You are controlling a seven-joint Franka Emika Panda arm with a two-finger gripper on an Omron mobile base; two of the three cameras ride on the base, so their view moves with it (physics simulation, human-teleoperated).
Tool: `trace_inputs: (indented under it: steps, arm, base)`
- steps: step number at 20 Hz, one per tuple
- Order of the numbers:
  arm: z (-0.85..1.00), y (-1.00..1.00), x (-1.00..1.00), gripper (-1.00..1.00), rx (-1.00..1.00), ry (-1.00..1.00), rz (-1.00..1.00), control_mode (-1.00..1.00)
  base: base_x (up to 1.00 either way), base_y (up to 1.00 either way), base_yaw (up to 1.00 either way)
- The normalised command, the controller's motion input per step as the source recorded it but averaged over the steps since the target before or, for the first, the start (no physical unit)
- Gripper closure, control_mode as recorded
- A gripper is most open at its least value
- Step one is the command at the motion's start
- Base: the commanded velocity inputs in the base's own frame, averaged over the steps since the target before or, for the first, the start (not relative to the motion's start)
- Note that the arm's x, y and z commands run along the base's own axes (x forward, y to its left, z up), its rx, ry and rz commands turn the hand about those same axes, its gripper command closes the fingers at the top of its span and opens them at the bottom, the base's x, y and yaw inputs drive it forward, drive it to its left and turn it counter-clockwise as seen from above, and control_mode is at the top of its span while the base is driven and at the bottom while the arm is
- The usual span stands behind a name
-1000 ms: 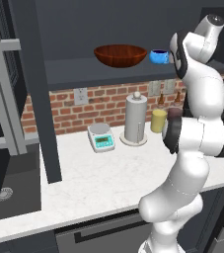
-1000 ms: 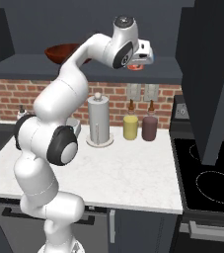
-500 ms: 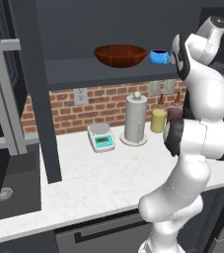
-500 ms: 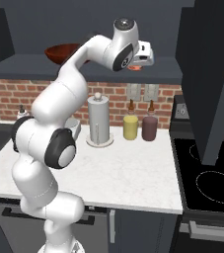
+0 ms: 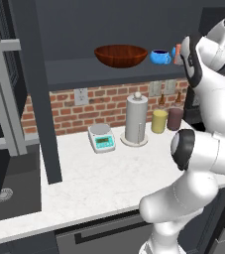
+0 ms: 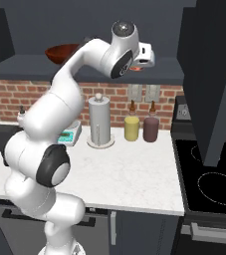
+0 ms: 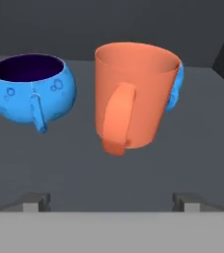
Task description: Gather all objects into one cabinet and sort the glasses and bowls to opposite sides.
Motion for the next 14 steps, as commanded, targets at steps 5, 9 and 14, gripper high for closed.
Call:
trace_inputs:
  steps: [5,9,14]
  arm:
    - [0.19,0.14,-0.67,-1.00,0.00,-0.03,0.01,-1.00]
    - [0.28,0.26,-0.95,-1.00,0.00,-0.01,0.05,-1.00]
    - [0.32,0.58,-0.91,-1.00,0.00,0.00,0.07,-1.00]
  base:
    - [0.00,0.00,0.00]
    - [0.00,0.00,0.00]
    - [0.00,0.00,0.00]
